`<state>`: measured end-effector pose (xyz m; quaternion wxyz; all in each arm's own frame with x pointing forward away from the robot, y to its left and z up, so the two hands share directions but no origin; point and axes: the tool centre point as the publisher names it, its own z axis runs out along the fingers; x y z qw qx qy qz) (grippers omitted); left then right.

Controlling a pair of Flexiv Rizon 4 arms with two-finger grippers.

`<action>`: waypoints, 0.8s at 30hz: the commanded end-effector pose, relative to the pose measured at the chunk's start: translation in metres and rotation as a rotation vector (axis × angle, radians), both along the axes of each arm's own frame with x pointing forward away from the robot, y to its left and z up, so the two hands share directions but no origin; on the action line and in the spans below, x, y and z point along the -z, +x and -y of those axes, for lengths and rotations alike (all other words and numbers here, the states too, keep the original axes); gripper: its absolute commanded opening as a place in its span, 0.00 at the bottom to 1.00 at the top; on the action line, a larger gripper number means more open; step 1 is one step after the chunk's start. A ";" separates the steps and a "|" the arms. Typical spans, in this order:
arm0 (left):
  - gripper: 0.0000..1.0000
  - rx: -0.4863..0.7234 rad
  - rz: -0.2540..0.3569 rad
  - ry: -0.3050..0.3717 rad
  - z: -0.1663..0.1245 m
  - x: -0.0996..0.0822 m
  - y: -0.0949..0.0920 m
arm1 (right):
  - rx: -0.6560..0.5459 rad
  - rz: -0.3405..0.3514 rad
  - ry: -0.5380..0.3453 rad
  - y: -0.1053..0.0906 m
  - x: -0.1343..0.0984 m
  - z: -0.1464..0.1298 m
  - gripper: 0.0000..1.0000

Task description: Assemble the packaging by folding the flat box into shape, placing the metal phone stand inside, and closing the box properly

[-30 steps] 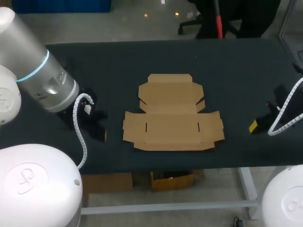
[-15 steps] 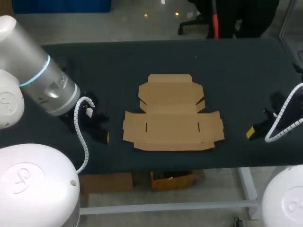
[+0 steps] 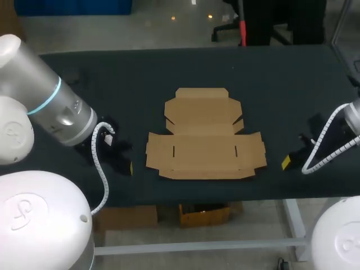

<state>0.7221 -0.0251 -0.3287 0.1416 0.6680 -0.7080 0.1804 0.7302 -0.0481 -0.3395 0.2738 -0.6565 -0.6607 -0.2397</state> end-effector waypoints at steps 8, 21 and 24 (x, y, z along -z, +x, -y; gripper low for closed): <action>0.00 -0.044 0.018 -0.025 0.010 0.018 0.004 | 0.036 -0.027 -0.001 0.006 0.021 -0.007 0.00; 0.00 -0.076 0.005 -0.058 0.019 0.031 0.008 | 0.025 -0.041 0.048 0.008 0.033 -0.015 0.00; 0.00 -0.077 0.004 -0.070 0.021 0.033 0.008 | 0.022 -0.046 0.037 0.007 0.034 -0.018 0.00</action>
